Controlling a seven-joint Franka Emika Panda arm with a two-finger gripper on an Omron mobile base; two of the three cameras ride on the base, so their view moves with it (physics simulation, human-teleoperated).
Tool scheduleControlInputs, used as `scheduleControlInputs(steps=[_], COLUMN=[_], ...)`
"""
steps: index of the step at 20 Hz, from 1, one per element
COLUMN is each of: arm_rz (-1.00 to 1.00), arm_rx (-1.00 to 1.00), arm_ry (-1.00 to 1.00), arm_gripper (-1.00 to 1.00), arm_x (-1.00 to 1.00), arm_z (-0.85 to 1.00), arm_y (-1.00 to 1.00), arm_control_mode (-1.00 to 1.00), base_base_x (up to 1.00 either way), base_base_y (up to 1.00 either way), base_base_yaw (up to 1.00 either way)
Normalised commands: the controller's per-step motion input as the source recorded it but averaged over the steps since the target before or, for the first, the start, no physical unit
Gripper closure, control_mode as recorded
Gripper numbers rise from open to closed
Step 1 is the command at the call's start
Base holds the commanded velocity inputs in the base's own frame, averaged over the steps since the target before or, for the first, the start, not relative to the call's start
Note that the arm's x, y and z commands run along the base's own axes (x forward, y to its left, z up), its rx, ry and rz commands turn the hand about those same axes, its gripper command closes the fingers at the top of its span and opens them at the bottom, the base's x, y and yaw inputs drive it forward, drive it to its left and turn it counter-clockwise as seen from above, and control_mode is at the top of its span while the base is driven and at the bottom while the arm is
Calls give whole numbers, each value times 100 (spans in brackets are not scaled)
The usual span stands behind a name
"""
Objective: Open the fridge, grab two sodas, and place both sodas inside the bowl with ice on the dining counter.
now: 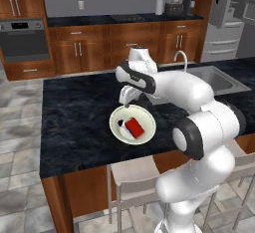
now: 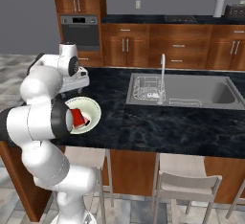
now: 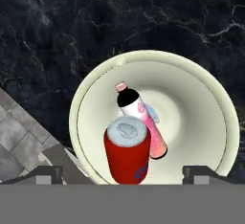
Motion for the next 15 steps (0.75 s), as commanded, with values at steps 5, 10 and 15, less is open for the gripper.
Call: scheduleControlInputs(steps=[5, 10, 15], arm_rz=[0, 0, 0], arm_rx=[5, 6, 5], arm_ry=[-7, -7, -7], arm_gripper=[-100, -100, -100], arm_x=[-68, -91, -95], arm_z=[42, 31, 7], arm_y=[-14, -21, -17], arm_control_mode=[-100, -100, -100], base_base_x=[0, 0, 0], base_base_y=[0, 0, 0], base_base_yaw=[0, 0, 0])
